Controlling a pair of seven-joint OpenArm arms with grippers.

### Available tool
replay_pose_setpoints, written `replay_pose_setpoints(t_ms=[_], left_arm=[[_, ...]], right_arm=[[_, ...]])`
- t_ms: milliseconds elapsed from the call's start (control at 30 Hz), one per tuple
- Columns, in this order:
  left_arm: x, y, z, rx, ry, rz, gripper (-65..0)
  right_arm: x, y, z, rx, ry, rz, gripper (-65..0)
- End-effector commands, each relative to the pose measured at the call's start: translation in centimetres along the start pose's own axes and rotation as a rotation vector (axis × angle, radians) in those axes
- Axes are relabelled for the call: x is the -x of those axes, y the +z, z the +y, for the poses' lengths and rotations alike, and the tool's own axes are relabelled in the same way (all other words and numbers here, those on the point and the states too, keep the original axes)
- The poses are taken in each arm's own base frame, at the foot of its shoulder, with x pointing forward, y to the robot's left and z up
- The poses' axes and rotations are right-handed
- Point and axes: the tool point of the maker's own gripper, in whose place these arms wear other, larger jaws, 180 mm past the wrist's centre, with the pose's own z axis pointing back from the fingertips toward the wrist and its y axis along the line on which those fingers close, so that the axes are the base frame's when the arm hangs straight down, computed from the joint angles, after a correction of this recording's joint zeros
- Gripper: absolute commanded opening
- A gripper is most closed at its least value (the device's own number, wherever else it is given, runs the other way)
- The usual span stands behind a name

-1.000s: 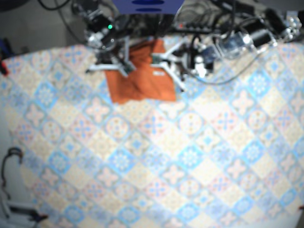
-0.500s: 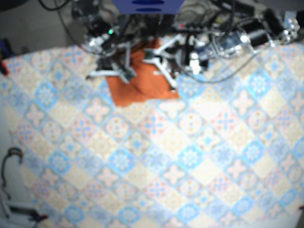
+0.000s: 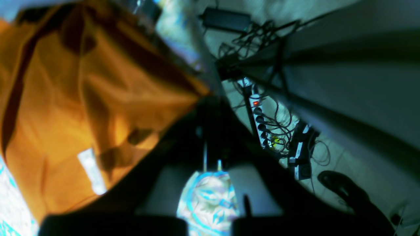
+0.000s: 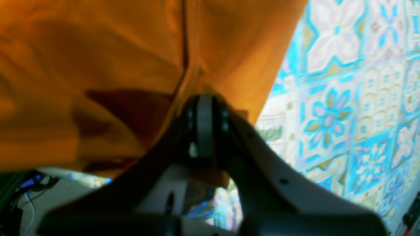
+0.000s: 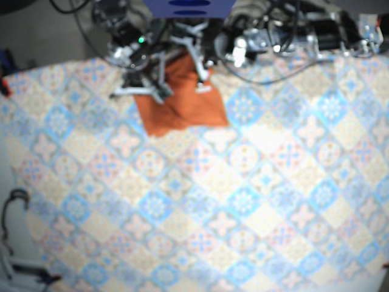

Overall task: Fold the T-shirt properly
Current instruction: 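Grasp the folded shirt's edge with both grippers and lift it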

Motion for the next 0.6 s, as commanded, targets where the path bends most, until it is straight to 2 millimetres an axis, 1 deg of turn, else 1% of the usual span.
replay_pose_setpoints(t_ms=[0, 33, 100, 233, 300, 333, 400, 467, 567], left_arm=[[-0.7, 0.4, 0.7, -0.022, -0.009, -0.03, -65.0], [-1.0, 0.4, 0.8, -0.023, -0.01, -0.04, -65.0], [-1.1, 0.4, 1.1, -0.029, -0.007, -0.043, -65.0], [-0.6, 0.1, 1.8, -0.037, -0.005, -0.025, -65.0], [-0.8, -0.5, 2.1, -0.034, -0.006, -0.022, -65.0], [-0.6, -0.7, 2.5, -0.039, 0.0, -0.013, -65.0], [1.0, -1.4, 3.0, -0.033, 0.011, 0.033, -65.0], [1.1, -2.2, 3.4, -0.026, 0.024, 0.028, -65.0], [2.5, -3.0, 3.9, -0.022, 0.044, 0.051, -65.0]], right_arm=[[-0.2, 0.1, -0.4, 0.015, 0.001, -0.008, -63.1], [-0.1, 0.0, -0.3, 0.013, 0.0, -0.005, -63.1], [-0.1, 0.0, -0.3, 0.012, 0.001, -0.005, -63.1], [-0.1, 0.0, -0.3, 0.012, 0.001, -0.005, -63.1], [-0.1, 0.0, -0.3, 0.012, 0.001, -0.005, -63.1], [-0.1, 0.0, -0.3, 0.013, 0.0, -0.005, -63.1], [-0.2, 0.0, -0.4, 0.014, 0.001, -0.006, -63.1], [-0.3, 0.1, -0.4, 0.015, 0.001, -0.009, -63.1], [-0.4, 0.2, -0.5, 0.019, 0.002, -0.012, -63.1]])
